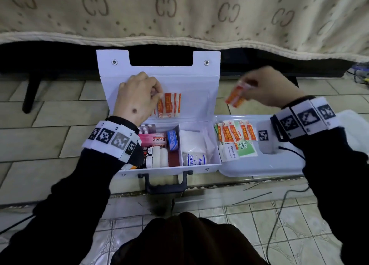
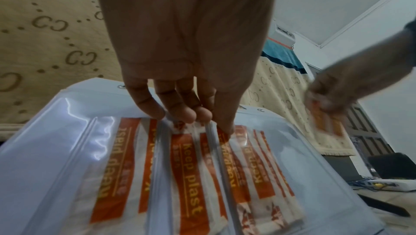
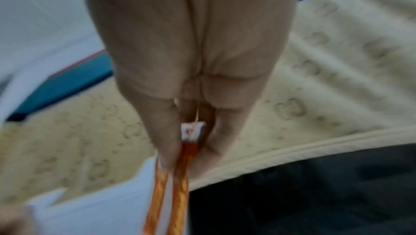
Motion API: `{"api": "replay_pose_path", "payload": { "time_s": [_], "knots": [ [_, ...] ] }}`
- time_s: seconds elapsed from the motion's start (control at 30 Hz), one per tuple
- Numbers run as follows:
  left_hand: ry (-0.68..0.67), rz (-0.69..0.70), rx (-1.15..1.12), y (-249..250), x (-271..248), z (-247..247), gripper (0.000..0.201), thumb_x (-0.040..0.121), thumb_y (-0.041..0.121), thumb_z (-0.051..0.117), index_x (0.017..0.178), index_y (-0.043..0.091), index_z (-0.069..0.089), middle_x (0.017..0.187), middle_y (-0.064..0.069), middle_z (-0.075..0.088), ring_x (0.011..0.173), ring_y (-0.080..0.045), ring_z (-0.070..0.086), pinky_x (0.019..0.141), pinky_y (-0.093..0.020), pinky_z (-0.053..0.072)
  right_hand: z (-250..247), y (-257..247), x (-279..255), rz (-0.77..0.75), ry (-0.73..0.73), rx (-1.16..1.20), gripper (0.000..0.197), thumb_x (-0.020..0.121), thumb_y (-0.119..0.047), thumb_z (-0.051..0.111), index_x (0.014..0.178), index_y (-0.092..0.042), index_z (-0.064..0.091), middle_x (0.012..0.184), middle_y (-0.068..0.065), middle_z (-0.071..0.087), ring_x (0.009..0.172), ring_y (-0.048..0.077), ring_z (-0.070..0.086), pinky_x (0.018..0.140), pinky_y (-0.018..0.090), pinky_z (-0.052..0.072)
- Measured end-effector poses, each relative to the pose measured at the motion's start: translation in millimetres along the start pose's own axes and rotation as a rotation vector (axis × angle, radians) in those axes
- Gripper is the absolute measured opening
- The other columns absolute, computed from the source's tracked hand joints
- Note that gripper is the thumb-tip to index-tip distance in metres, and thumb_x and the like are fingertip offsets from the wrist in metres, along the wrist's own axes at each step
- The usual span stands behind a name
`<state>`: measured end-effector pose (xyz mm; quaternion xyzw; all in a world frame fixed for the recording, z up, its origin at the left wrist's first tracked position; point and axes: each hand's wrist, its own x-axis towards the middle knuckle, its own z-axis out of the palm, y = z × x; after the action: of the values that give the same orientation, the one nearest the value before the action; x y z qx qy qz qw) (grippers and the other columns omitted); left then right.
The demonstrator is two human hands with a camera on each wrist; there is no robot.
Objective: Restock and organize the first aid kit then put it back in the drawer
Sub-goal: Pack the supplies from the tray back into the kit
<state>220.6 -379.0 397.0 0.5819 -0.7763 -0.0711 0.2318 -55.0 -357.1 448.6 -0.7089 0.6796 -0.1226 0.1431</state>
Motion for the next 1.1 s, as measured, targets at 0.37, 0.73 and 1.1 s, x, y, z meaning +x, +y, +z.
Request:
{"api": "replay_pose_path", "payload": {
  "time_s": [0.37,0.73,1.1],
  "knots": [
    [0.025,0.019,-0.026,-1.2,2.3,0.4,0.007,0.086,0.022,0.062,0.088,0.017,0.066,0.100,-0.006,0.058,0.098,-0.026,0.057,0.084,-0.041,0.043,45.2,-101.9,42.3,-0.352,0.228,0.180,0.013,0.081,-0.005,0.063,0.092,-0.004,0.071,0.093,0.009,0.072,0.092,0.020,0.064,0.079,0.020,0.044],
    [0.032,0.020,-0.059,-2.2,1.5,0.4,0.008,0.088,0.020,0.061,0.091,0.015,0.066,0.100,-0.006,0.057,0.101,-0.025,0.054,0.087,-0.040,0.039,48.2,-98.9,44.3,-0.293,0.128,0.014,0.014,0.081,-0.006,0.062,0.094,-0.006,0.068,0.092,0.010,0.070,0.089,0.025,0.059,0.071,0.023,0.041],
    [0.008,0.011,-0.058,-2.9,3.8,1.2,0.007,0.088,0.020,0.061,0.090,0.016,0.065,0.101,-0.005,0.056,0.101,-0.024,0.054,0.088,-0.041,0.040,51.7,-104.6,40.0,-0.223,0.013,-0.003,0.018,0.082,-0.014,0.067,0.099,-0.012,0.072,0.096,0.012,0.070,0.095,0.025,0.059,0.088,0.033,0.046]
  ]
}}
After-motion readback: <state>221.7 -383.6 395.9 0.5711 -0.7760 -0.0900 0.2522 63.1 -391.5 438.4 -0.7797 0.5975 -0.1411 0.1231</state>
